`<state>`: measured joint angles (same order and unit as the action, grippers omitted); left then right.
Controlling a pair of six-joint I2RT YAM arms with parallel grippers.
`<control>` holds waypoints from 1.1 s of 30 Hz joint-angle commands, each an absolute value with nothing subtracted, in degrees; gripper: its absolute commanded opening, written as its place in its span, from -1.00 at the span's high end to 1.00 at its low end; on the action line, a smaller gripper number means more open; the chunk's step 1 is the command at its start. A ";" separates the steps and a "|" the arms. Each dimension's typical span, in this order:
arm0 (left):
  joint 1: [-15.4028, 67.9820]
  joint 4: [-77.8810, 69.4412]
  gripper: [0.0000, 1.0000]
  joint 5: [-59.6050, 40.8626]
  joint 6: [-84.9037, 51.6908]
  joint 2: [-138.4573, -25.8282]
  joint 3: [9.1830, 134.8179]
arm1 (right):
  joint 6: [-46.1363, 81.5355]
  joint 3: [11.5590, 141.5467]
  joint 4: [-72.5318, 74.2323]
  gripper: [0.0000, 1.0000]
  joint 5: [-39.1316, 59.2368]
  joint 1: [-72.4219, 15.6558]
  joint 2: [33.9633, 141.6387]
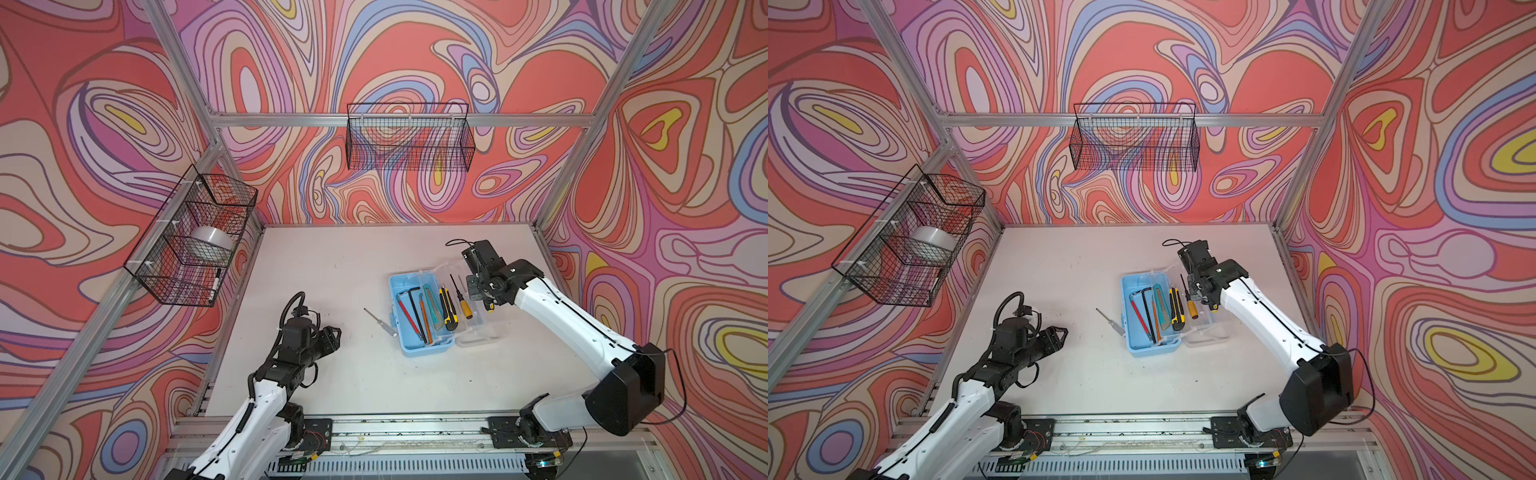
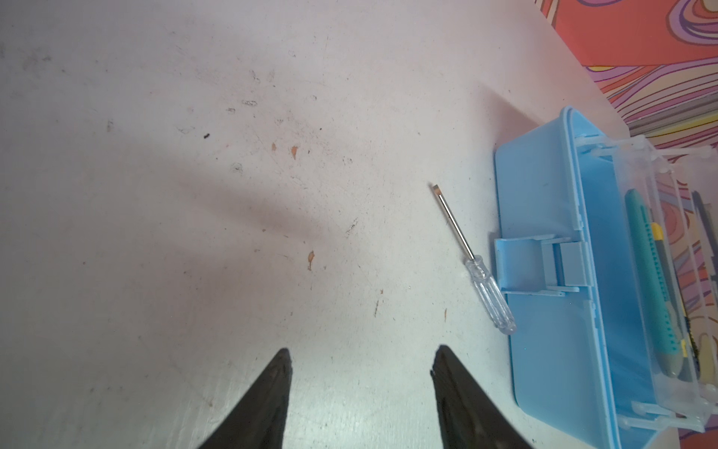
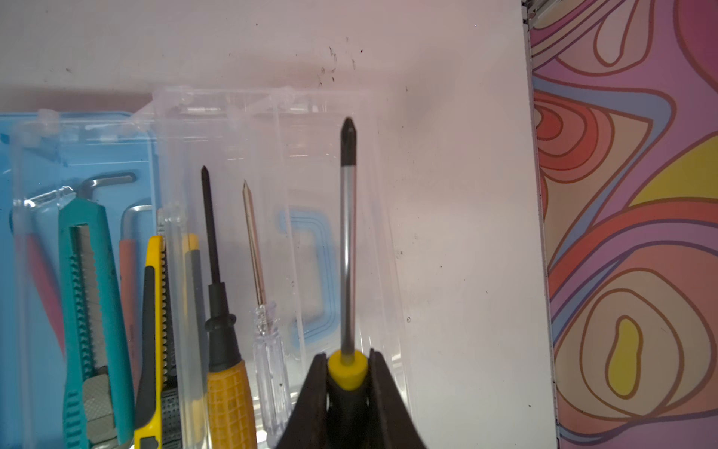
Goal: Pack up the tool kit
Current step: 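Lower the black-and-yellow screwdriver into the box and open the right gripper, then move the right gripper back over the clear flat-blade screwdriver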
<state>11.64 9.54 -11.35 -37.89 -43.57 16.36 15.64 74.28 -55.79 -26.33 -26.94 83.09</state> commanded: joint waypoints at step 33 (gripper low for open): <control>11.69 7.28 -0.20 -11.86 -37.75 -44.39 15.82 | 14.18 96.35 -50.52 0.16 -12.44 -49.09 105.30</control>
